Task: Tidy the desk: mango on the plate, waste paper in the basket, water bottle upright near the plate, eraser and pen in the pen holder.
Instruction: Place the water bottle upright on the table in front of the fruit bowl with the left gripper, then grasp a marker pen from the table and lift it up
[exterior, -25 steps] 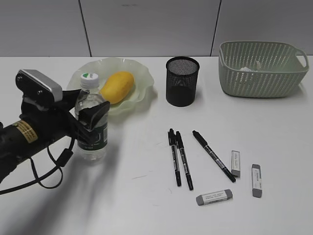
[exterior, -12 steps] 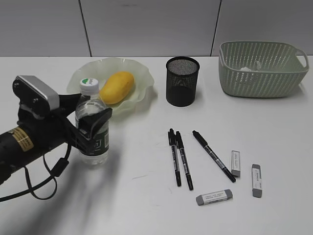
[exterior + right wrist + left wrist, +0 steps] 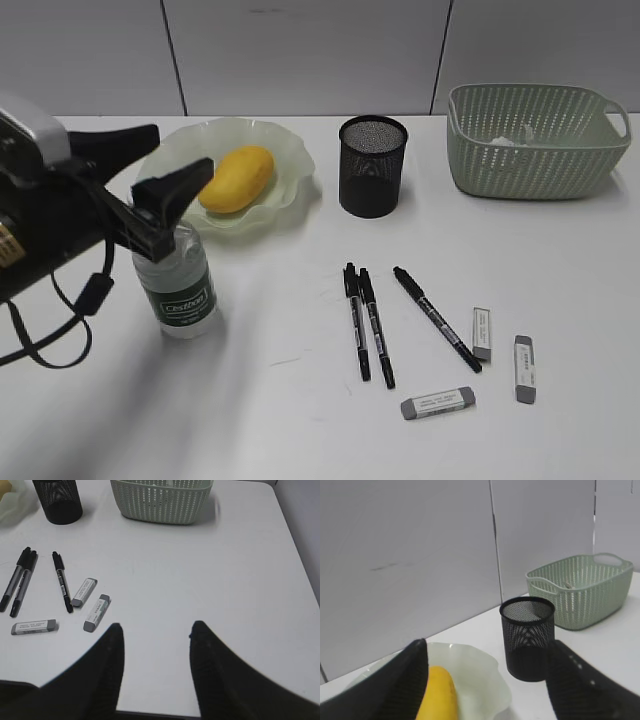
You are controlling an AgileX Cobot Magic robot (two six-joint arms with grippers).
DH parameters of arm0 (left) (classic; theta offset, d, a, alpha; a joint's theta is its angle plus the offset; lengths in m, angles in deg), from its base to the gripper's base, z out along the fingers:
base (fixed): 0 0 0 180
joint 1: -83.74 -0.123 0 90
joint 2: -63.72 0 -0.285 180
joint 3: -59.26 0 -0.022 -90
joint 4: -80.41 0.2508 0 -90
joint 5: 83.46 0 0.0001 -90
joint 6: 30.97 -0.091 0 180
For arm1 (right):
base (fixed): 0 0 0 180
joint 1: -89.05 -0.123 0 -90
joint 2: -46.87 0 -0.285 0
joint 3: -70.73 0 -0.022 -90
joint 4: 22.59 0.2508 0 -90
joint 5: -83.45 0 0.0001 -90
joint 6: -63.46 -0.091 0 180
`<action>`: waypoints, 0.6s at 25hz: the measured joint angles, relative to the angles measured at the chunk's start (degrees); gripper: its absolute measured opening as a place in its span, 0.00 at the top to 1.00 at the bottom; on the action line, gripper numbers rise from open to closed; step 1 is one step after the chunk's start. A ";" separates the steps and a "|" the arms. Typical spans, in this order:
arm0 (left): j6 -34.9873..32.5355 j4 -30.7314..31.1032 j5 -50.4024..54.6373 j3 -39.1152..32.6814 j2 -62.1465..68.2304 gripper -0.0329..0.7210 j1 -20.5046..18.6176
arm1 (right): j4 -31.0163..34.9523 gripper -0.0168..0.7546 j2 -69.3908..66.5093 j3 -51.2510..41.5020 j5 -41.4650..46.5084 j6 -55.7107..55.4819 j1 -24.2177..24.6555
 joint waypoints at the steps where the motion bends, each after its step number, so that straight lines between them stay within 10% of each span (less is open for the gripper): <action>1: 1.09 -0.69 1.55 0.00 -2.75 0.23 0.00 | 0.00 0.52 0.00 0.00 0.00 0.00 0.00; 15: 8.22 -6.06 108.19 14.32 -54.84 0.34 0.00 | 0.06 0.58 0.00 0.00 -0.05 -0.05 0.00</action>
